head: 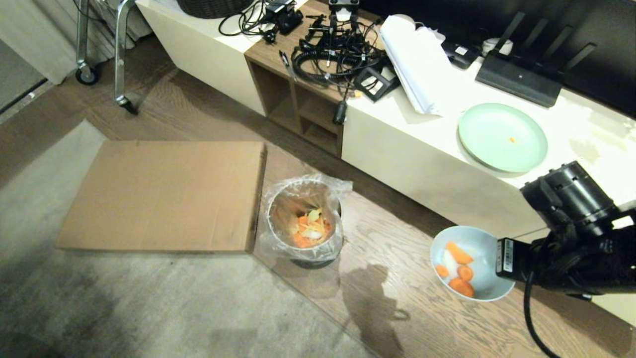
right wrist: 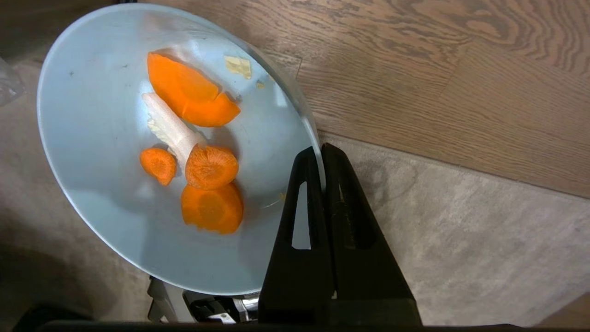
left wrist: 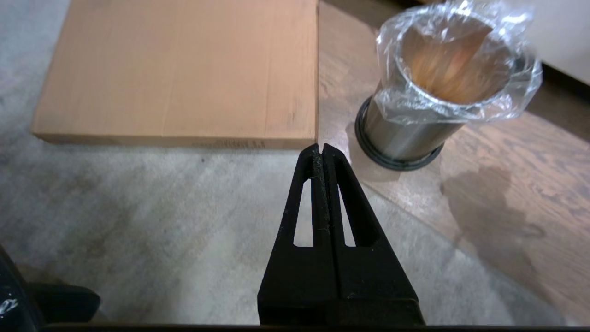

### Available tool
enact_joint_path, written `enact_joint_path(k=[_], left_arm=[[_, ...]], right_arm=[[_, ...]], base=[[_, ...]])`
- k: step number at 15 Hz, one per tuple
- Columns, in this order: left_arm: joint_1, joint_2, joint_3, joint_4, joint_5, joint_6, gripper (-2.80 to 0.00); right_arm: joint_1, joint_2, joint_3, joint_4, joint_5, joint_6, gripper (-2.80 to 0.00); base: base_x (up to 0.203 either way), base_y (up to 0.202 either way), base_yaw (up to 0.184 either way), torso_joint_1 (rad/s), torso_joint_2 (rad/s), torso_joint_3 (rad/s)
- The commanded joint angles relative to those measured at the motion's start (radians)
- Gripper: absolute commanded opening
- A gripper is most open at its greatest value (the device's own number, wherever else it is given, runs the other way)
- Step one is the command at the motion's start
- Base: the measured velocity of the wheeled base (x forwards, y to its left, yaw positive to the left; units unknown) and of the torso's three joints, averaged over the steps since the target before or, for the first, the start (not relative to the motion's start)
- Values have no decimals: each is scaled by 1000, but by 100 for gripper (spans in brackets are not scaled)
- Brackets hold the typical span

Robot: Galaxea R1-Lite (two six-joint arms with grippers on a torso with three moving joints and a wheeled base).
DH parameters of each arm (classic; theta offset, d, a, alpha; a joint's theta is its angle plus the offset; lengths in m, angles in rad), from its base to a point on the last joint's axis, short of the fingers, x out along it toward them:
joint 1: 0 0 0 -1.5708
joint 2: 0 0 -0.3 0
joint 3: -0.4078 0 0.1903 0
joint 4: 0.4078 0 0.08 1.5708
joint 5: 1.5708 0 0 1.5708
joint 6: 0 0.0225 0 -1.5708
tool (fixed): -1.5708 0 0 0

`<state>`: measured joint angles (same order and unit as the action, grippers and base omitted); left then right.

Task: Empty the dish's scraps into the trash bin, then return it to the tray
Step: Move the bowl over the trash can

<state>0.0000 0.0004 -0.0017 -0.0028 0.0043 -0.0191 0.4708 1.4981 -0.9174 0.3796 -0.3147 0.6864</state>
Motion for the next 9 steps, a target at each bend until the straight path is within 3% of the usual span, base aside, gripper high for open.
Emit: enact_joint_path(k=[1,4,9], left_arm=[[0,0,0,0,0,-1,-280],[0,0,2,-2,0,-1,-280],[0,0,2,-5,3,1,-280]], right_arm=[[14,2,-1,2,-1,4,-280],[14,11,-24,4,-1,4,-280],[14,102,-182,5,-4,-28,-280]], base=[[0,0,0,2,2,-201],[0,0,0,2,3,-133],[0,0,0,0,1,-8]])
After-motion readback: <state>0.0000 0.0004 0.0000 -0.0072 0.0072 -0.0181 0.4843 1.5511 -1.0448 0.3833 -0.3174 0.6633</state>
